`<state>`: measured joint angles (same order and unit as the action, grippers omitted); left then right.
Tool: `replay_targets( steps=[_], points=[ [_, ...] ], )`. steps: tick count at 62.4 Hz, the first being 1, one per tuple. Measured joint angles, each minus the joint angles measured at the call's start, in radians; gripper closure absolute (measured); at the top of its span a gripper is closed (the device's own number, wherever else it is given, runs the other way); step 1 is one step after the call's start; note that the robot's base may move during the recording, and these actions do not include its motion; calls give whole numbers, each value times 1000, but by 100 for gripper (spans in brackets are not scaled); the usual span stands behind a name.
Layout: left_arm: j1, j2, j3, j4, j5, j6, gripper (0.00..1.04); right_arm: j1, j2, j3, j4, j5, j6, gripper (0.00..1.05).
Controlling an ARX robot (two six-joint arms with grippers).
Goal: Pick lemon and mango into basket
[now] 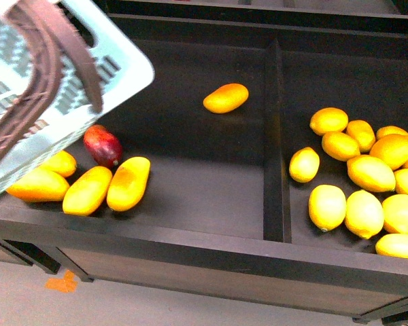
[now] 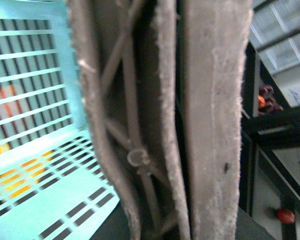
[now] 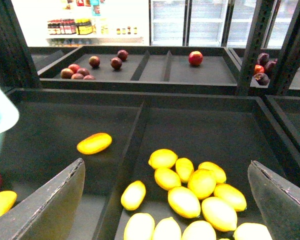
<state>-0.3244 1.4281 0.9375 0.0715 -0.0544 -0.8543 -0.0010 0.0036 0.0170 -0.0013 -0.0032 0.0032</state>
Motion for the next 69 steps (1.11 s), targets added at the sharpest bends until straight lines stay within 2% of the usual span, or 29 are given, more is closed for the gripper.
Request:
replay_targets(
  steps=[4, 14, 29, 50, 52, 55, 58, 63, 69],
  points=[
    [-35, 108, 86, 31, 79, -9, 88, 0, 0, 0, 0, 0, 0, 9],
    [-119, 224, 213, 52, 180, -75, 88, 0, 0, 0, 0, 0, 0, 9],
    [-159, 222, 214, 131, 224, -213, 88, 0, 0, 0, 0, 1, 0, 9],
    [-192, 202, 179, 149, 265, -251, 88, 0, 0, 0, 0, 1, 0, 9],
    [-192, 202, 178, 149, 263, -251, 88, -1, 26, 17, -51, 16, 23, 9],
    [-188, 202, 178, 149, 257, -249, 88, -35, 141, 88, -193, 2, 106, 9],
    [-186, 202, 178, 149, 253, -249, 88, -95, 273, 134, -210, -37, 147, 9],
    [-186, 201, 178, 149, 253, -244, 88, -224, 526, 203, -79, -92, 166, 9],
    [-186, 201, 177, 149, 257, -248, 88, -334, 808, 285, 134, -95, 139, 9]
  ],
)
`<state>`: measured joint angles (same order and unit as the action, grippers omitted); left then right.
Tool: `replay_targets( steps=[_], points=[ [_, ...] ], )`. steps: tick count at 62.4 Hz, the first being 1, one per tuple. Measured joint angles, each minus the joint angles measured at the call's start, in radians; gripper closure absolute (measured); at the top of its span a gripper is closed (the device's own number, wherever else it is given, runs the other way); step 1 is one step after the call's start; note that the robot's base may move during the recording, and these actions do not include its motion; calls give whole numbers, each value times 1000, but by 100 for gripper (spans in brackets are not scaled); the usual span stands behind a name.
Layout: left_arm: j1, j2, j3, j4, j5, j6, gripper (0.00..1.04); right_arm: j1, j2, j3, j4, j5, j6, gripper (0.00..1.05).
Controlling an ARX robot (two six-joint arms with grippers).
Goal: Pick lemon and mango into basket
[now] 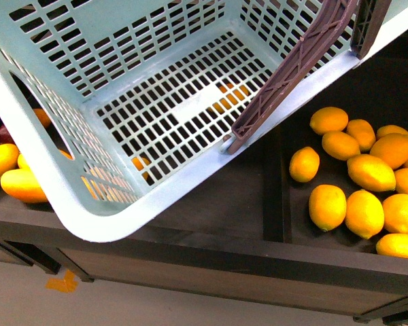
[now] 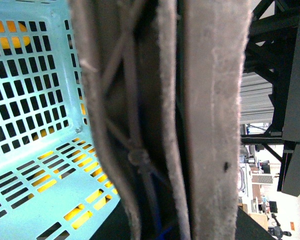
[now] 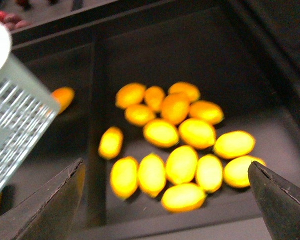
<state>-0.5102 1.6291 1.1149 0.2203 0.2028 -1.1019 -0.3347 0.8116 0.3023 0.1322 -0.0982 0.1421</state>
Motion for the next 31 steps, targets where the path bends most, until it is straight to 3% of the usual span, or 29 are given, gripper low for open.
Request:
replay_targets(
  steps=[12, 31],
  points=[
    [0, 0, 0, 0, -1, 1, 88, -66, 546, 186, 304, -7, -165, 9],
    [0, 0, 0, 0, -1, 1, 88, -18, 1121, 479, 306, -26, -507, 9]
  ],
)
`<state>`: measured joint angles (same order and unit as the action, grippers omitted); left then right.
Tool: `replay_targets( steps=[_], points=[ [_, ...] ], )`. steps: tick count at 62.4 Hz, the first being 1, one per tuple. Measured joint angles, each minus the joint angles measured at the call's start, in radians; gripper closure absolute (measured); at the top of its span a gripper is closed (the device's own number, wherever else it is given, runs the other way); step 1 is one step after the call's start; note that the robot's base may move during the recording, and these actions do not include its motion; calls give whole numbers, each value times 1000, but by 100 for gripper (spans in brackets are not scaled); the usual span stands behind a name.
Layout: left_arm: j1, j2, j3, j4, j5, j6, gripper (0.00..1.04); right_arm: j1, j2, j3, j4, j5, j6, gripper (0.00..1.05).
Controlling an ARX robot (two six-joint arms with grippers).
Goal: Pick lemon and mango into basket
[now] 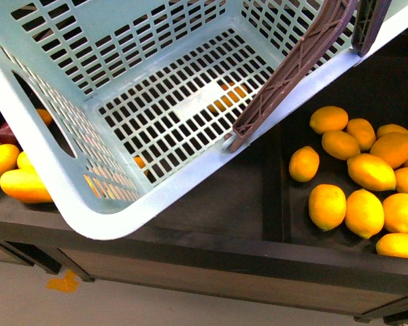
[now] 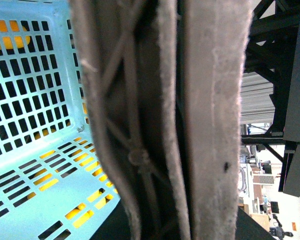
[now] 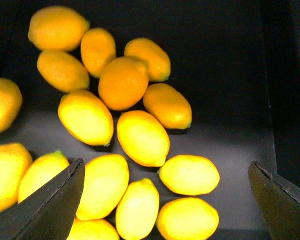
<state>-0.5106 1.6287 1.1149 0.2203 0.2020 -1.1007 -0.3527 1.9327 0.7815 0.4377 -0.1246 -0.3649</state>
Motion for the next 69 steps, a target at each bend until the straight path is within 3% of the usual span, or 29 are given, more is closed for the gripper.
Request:
replay_targets(
  steps=[11, 26, 46, 69],
  points=[
    [0, 0, 0, 0, 1, -1, 88, 33, 187, 204, -115, 19, -26, 9],
    [0, 0, 0, 0, 4, -1, 88, 108, 423, 497, -247, 34, 213, 9],
    [0, 0, 0, 0, 1, -1, 88, 141, 543, 626, -286, 27, 451, 9],
    [0, 0, 0, 0, 1, 0, 88, 136, 647, 745, -319, 36, 523, 9]
  ],
)
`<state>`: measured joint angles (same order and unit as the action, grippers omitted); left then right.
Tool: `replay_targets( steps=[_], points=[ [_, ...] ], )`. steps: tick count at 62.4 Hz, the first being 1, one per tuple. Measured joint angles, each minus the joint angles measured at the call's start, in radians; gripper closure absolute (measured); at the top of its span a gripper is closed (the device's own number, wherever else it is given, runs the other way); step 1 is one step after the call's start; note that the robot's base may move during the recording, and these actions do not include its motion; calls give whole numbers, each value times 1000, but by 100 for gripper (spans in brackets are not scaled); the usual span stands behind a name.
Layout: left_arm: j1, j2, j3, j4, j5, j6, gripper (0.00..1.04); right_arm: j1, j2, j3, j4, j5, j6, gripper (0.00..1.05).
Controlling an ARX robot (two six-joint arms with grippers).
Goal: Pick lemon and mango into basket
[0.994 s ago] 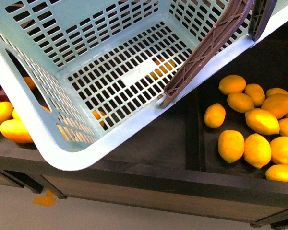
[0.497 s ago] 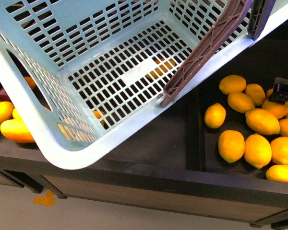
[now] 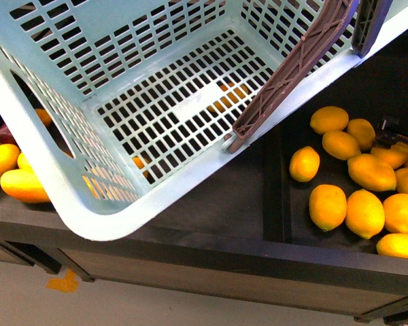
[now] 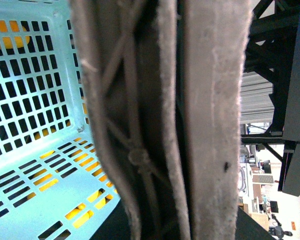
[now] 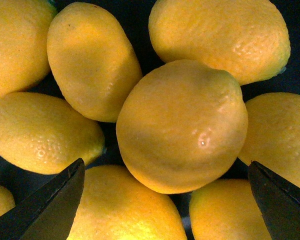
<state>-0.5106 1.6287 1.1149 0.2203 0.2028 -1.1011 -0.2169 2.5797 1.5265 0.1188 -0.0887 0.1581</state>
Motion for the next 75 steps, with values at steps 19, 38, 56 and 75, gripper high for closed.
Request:
replay_targets(
  steps=[19, 38, 56, 75],
  points=[
    [0, 0, 0, 0, 0, 0, 88, 3, 68, 109, -35, -1, 35, 9],
    [0, 0, 0, 0, 0, 0, 88, 3, 125, 193, -56, -10, 93, 9],
    [0, 0, 0, 0, 0, 0, 88, 0, 143, 208, -53, -24, 156, 9],
    [0, 0, 0, 0, 0, 0, 88, -1, 144, 208, -45, -11, 172, 22]
  ],
)
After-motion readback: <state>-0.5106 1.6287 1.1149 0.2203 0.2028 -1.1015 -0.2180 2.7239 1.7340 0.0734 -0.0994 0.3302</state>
